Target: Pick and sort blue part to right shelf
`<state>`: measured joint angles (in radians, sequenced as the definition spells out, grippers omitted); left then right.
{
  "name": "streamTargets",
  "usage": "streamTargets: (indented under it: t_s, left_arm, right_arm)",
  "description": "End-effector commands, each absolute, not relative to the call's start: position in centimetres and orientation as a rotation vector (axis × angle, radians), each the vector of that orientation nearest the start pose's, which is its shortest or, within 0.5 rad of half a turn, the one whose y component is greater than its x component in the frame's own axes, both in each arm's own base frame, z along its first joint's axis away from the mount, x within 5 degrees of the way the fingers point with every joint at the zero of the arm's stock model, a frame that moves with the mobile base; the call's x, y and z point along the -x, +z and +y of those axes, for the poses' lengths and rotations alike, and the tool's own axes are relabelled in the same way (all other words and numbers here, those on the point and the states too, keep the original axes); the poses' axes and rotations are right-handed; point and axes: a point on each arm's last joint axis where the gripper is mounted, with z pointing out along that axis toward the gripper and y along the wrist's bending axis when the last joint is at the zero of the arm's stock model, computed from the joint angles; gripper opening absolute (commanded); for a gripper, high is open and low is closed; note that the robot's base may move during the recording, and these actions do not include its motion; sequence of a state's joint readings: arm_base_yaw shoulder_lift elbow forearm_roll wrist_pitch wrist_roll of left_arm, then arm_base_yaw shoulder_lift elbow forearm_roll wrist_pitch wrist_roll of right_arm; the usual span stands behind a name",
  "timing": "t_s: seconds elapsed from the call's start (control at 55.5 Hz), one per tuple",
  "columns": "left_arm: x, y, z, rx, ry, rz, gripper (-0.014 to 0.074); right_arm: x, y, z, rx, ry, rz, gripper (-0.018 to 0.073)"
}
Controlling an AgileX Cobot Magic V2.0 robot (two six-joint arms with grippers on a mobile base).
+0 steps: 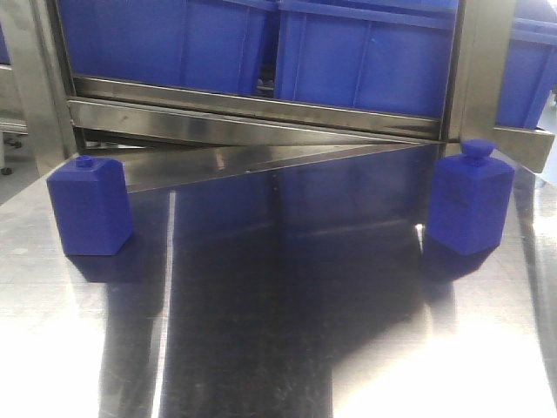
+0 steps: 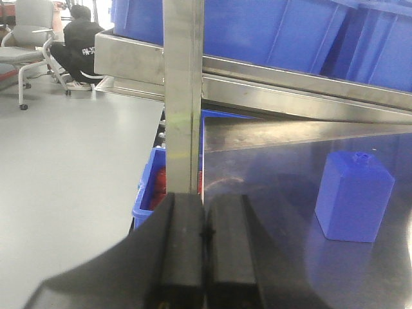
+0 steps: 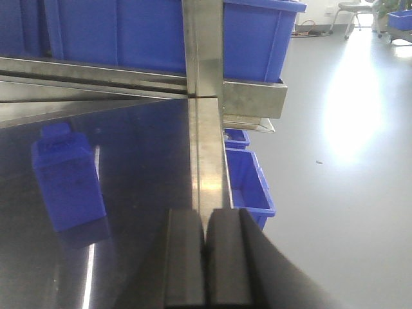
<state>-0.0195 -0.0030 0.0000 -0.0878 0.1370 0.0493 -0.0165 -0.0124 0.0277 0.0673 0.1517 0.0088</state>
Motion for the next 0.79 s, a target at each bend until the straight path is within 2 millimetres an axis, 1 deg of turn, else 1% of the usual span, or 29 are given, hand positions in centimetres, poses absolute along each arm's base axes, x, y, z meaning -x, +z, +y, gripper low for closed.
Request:
streamTargets:
  t_s: [0.0,0.307,0.631,0.721,0.775]
  left_arm:
    - [-5.6,19.8,-0.2,0.018,-0.068,1.539,0.0124]
    - [-5.6,19.9,-0.2,0.021,-0.069,1.53,0.0124]
    - [-5.5,20.9,-0.1,0.032,-0.069,1.424,0.0124]
    - [-5.4,21.4,0.0,0.036,-0.066,1.369,0.0124]
    - [-5.3,21.9,0.0,0.04,-0.063,1.308,0.0124]
  right_arm:
    - [-5.5,20.3,-0.1,-0.067,0.04,1.528,0.0058]
    - [-5.5,20.3,-0.1,-0.067,0.04,1.528,0.0058]
    - [-5.5,20.3,-0.1,-0.067,0.04,1.528,0.0058]
    - [-5.5,20.3,-0.1,-0.067,0.04,1.528,0.0058]
    - [-5.5,20.3,-0.1,-0.067,0.04,1.528,0.0058]
